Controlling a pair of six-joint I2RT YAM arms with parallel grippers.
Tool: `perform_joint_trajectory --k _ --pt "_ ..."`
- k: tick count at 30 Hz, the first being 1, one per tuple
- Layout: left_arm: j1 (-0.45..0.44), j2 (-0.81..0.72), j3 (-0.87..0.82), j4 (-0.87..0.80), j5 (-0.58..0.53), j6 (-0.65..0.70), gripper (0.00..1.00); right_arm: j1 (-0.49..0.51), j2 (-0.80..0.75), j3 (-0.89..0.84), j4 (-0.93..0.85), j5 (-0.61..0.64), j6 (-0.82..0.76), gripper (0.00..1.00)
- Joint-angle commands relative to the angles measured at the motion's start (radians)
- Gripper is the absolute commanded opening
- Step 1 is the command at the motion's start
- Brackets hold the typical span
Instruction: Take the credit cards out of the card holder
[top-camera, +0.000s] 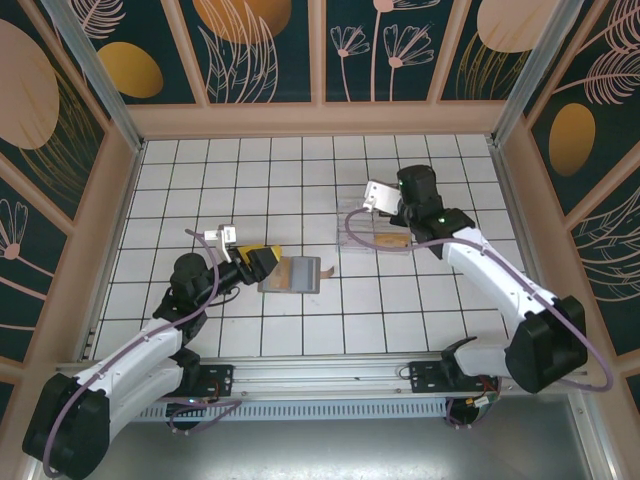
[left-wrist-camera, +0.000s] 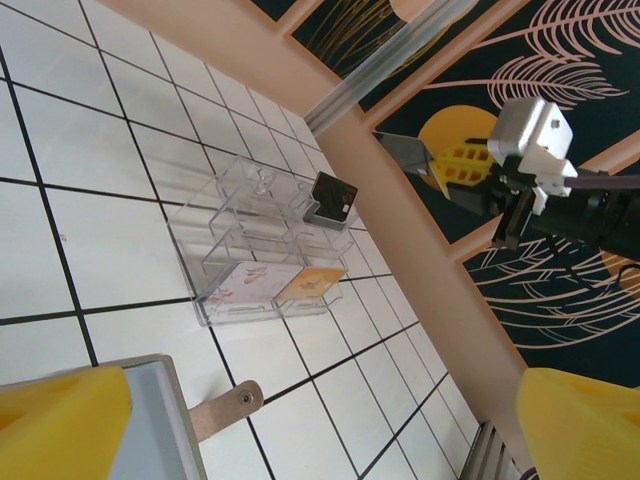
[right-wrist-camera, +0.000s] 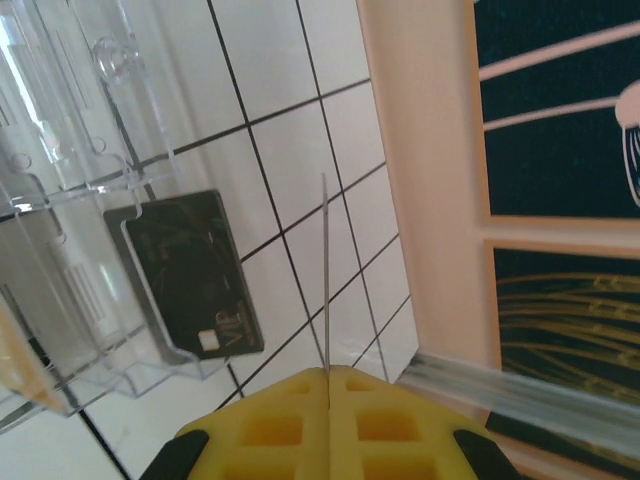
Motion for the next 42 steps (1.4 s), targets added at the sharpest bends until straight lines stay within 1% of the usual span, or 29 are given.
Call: perform_joint_trajectory --k 1,5,11,13,15,19,33,42 --pt "-0.002 -0.019 -0.006 0.02 -0.008 0.009 0.99 0.002 0.031 0.028 -0.03 -0.079 -0.115 0.0" --pt "-0.002 -0.02 -0.007 0.018 -0.01 0.012 0.99 -0.004 0.041 -0.022 -0.025 -0.075 -0.142 0.0" --pt "-0.002 -0.022 -0.01 0.02 -0.019 0.009 0.99 -0.012 0.028 -0.046 -0.062 -0.09 -0.116 0.0" --pt "-0.002 -0.028 -0.007 -0.001 -0.039 0.012 0.99 -0.018 0.027 -0.056 -0.075 -0.094 -0.11 0.0" --pt "-0.002 -0.042 -0.004 -0.027 -0.061 0.02 0.99 -0.027 0.025 -0.077 -0.069 -0.1 -0.108 0.0" --pt "-0.002 -0.049 -0.01 -0.018 -0.058 0.019 0.99 -0.037 0.034 -0.102 -0.048 -0.098 -0.11 0.0" --pt "-0.002 -0.048 -0.012 -0.012 -0.05 0.018 0.99 -0.057 0.1 -0.057 -0.012 -0.09 -0.116 0.0" --pt "-0.002 -0.043 -0.011 -0.011 -0.05 0.018 0.99 -0.06 0.114 -0.028 -0.015 -0.089 -0.122 0.0"
